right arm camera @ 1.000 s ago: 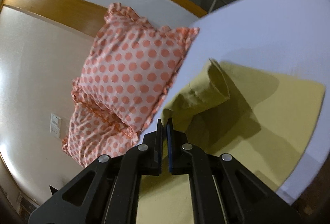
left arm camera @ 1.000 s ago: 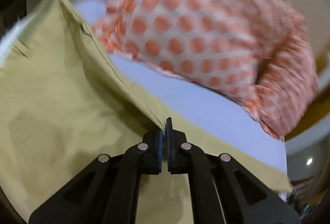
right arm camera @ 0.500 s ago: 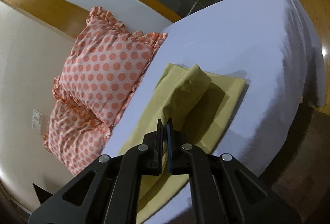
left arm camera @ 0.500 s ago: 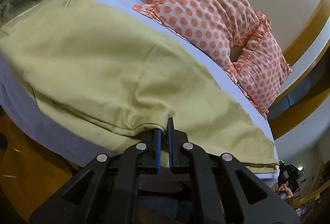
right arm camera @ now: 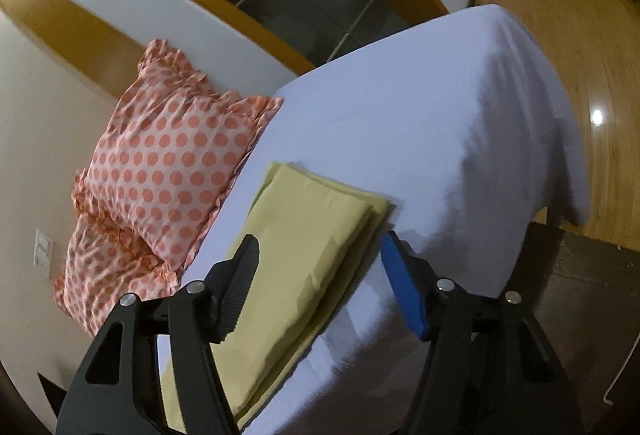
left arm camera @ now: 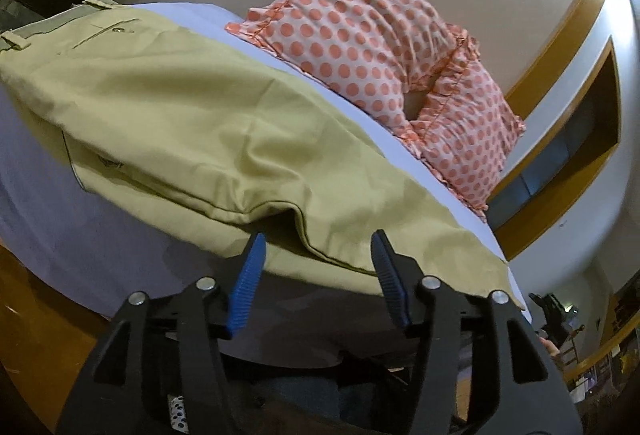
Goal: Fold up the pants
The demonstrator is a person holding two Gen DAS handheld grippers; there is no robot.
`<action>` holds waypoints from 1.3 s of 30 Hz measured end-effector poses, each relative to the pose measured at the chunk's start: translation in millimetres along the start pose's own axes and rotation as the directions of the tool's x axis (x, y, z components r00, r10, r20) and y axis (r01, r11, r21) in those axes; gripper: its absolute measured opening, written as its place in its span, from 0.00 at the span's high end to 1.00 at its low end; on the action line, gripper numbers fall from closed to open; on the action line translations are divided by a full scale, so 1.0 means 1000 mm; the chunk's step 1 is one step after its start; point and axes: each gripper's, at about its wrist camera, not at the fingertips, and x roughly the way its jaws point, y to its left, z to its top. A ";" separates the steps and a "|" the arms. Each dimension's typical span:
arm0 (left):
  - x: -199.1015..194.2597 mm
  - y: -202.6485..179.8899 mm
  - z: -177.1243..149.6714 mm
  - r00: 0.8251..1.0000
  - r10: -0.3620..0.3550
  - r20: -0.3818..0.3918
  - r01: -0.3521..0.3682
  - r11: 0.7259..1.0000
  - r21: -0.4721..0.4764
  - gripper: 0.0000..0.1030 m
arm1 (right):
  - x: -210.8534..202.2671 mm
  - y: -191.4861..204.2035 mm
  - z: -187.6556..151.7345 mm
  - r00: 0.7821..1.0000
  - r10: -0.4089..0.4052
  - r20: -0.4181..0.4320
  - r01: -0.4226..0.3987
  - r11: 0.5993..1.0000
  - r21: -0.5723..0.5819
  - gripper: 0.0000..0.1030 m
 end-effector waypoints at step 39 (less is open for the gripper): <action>-0.004 0.052 0.014 0.998 0.014 0.063 -0.012 0.999 -0.031 0.02 | 0.054 0.265 -0.262 0.653 0.198 -0.731 -0.664 0.614 -0.427 0.16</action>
